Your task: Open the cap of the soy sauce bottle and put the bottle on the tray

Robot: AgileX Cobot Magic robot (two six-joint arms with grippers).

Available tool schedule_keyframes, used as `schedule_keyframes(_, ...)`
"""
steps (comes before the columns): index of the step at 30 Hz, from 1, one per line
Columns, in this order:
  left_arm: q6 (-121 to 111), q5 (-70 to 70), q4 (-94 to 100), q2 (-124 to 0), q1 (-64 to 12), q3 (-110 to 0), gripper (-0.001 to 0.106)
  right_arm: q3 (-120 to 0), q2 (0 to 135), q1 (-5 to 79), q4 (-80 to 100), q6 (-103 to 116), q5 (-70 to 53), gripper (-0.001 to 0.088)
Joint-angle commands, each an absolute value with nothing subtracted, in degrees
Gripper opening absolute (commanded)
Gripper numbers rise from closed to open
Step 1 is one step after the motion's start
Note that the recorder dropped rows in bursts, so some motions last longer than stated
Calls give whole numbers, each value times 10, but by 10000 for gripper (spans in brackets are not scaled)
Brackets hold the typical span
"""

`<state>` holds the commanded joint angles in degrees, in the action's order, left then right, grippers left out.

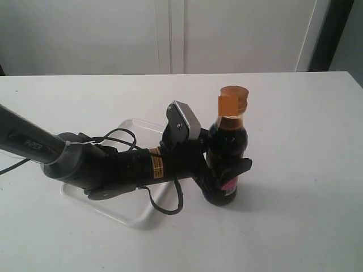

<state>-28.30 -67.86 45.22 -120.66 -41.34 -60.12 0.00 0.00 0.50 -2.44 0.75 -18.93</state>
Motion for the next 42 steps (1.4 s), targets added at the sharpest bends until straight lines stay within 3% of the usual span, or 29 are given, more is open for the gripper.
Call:
schedule_keyframes(10, -282, -680, 487, -1207, -413, -601, 0, 0, 0, 5, -18, 3, -84, 0)
schedule_keyframes(17, -282, -680, 487, -1207, -413, -601, 0, 0, 0, 5, -36, 7, 92, 0)
schedule_keyframes(20, -280, -680, 489, -1207, -413, -601, 0, 0, 0, 5, -50, 152, 169, 0)
schedule_keyframes(24, -280, -680, 489, -1207, -413, -601, 0, 0, 0, 5, -50, 154, 254, 0)
schedule_keyframes(33, -271, -680, 489, -1207, -413, -601, 0, -120, 181, 5, -35, 131, 236, 0)
schedule_keyframes(42, -269, -680, 489, -1207, -413, -601, 0, -201, 352, 6, 96, 143, 202, 0)
